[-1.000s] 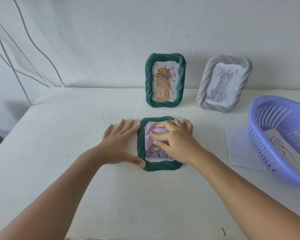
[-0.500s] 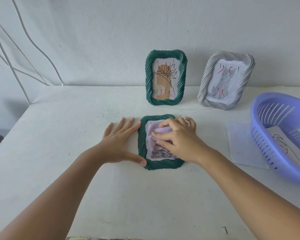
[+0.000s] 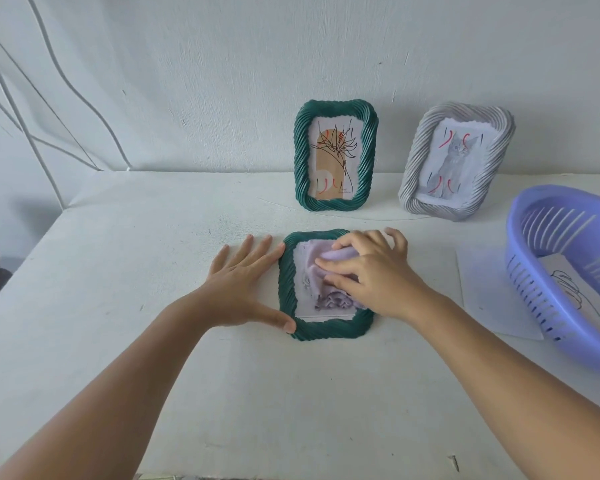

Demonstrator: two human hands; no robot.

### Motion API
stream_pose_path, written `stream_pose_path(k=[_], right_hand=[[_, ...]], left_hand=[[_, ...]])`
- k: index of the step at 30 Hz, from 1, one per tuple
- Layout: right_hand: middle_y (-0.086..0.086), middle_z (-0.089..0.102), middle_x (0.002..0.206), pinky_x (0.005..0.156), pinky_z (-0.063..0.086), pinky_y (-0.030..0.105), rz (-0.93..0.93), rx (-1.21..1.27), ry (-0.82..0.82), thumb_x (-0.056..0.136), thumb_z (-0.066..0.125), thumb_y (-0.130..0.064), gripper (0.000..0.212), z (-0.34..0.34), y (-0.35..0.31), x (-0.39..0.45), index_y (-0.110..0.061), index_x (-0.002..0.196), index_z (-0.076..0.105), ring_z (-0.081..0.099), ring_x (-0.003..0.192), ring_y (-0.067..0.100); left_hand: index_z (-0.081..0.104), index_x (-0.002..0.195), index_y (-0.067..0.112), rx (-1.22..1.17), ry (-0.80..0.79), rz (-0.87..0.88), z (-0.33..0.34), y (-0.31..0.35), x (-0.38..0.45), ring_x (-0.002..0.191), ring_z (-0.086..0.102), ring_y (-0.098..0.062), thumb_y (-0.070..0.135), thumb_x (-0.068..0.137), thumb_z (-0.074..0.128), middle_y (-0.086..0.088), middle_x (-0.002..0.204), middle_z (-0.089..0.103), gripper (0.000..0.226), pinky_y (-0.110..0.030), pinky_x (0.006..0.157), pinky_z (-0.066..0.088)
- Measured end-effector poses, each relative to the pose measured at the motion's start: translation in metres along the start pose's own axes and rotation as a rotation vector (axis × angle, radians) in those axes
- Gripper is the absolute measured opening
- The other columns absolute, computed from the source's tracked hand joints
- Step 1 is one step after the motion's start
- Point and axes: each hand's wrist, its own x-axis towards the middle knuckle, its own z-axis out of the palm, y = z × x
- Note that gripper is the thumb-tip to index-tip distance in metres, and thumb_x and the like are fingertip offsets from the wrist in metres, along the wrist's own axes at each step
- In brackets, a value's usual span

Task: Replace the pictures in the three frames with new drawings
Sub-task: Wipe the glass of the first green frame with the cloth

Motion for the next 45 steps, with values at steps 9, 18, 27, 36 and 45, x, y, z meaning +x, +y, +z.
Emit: stream_pose_path(k=[9,18,27,36,45], right_hand=[[-0.016,0.048,0.124,0.115,0.012,0.053,0.036,0.056,0.027,0.097,0.051,-0.061,0.030,0.014,-0.021,0.018,-0.054,0.122,0.066,0.039,0.121,0.019],[-0.007,0.056,0.114,0.110,0.024,0.060,0.145,-0.020,0.112,0.093,0.054,-0.062,0.029,0.013,-0.021,0.031,-0.048,0.111,0.073,0.050,0.110,0.026],[-0.012,0.050,0.116,0.115,0.016,0.062,0.039,-0.050,0.105,0.096,0.043,-0.066,0.036,0.005,-0.004,0.003,-0.053,0.116,0.069,0.044,0.113,0.021],[-0.009,0.052,0.112,0.110,0.020,0.060,0.047,0.012,0.133,0.095,0.054,-0.056,0.025,0.022,-0.036,0.001,-0.048,0.112,0.072,0.044,0.110,0.026],[-0.005,0.054,0.110,0.109,0.024,0.060,0.301,-0.092,0.194,0.089,0.067,-0.052,0.019,0.012,-0.006,0.008,-0.047,0.105,0.075,0.047,0.102,0.030]], left_hand=[[-0.014,0.156,0.050,-0.006,-0.007,-0.005,-0.001,0.002,-0.001,0.147,-0.034,-0.005,0.103,0.045,0.055,0.020,0.165,-0.021,0.140,-0.048,0.123,-0.017],[-0.015,0.155,0.051,0.001,-0.012,-0.007,-0.001,0.002,0.000,0.147,-0.035,-0.004,0.102,0.046,0.056,0.021,0.165,-0.023,0.140,-0.047,0.123,-0.018],[-0.014,0.156,0.051,-0.008,-0.004,-0.007,-0.001,0.001,0.000,0.146,-0.035,-0.003,0.103,0.044,0.056,0.022,0.165,-0.022,0.141,-0.046,0.123,-0.018],[-0.013,0.156,0.051,-0.008,-0.008,-0.009,-0.001,0.003,0.000,0.147,-0.034,-0.004,0.104,0.043,0.055,0.022,0.165,-0.021,0.141,-0.046,0.123,-0.017],[-0.012,0.156,0.050,-0.006,0.000,-0.001,-0.002,0.002,0.000,0.147,-0.034,-0.003,0.104,0.044,0.055,0.021,0.165,-0.021,0.142,-0.046,0.123,-0.018]])
